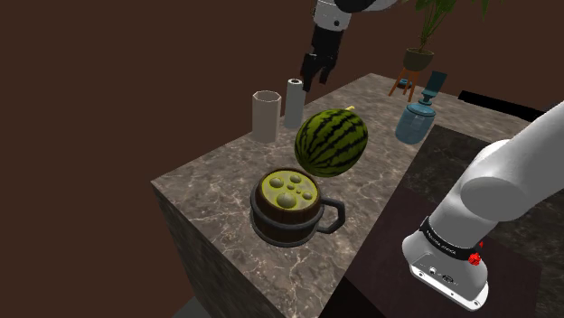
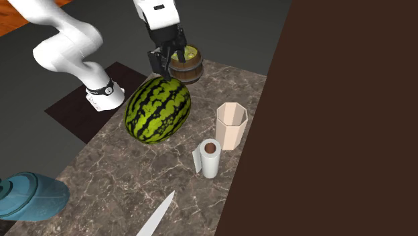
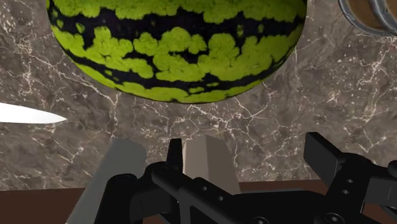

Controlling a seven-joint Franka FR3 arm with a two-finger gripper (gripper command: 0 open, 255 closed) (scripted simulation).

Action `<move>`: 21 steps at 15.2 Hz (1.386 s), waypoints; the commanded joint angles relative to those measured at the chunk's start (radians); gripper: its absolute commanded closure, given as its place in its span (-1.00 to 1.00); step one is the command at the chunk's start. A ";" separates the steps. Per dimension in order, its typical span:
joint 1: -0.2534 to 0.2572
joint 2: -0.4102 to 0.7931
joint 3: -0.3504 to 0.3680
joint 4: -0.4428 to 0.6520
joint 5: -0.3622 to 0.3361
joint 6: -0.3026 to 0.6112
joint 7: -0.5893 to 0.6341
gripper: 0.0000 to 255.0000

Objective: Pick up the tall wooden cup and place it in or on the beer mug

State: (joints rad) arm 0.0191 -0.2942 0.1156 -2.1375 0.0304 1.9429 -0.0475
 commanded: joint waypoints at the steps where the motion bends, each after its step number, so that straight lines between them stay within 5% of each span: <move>1: 0.003 0.084 0.015 0.053 -0.008 0.029 0.024 -1.00; 16: 0.053 0.695 0.041 0.620 -0.108 0.055 0.146 -1.00; 21: 0.054 0.715 0.039 0.596 -0.112 0.099 0.148 -1.00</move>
State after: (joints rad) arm 0.0733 0.4172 0.1550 -1.5323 -0.0806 2.0290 0.1001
